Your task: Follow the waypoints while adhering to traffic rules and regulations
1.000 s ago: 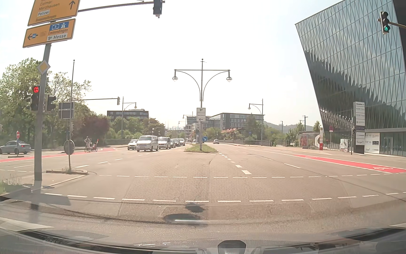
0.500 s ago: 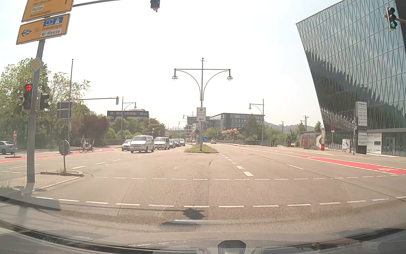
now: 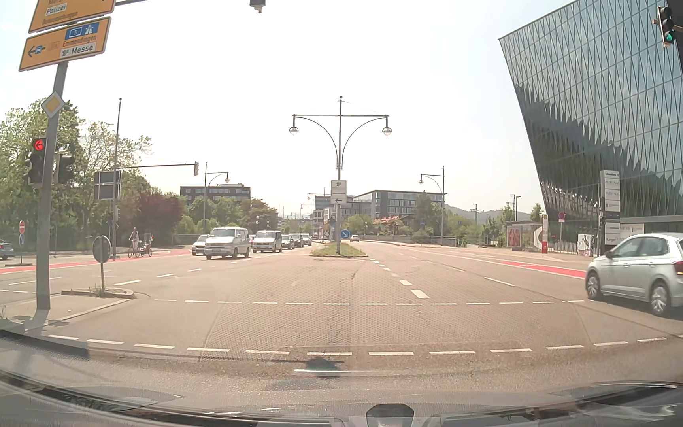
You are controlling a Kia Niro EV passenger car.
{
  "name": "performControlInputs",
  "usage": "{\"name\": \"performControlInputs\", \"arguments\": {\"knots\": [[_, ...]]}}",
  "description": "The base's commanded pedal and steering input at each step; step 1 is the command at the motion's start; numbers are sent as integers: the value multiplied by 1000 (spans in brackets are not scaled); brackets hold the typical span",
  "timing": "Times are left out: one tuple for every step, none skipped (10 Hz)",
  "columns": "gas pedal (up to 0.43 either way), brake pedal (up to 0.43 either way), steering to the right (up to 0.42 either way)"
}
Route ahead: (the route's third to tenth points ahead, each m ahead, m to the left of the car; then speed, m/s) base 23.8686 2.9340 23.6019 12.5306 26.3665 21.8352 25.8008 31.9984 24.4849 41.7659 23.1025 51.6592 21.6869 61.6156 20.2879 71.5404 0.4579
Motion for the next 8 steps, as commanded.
{"name": "performControlInputs", "arguments": {"knots": [[0, 140, -5], [0, 140, -5], [0, 140, -5], [0, 140, -5], [0, 140, -5], [0, 146, -5], [0, 146, -5], [0, 152, -5]]}}
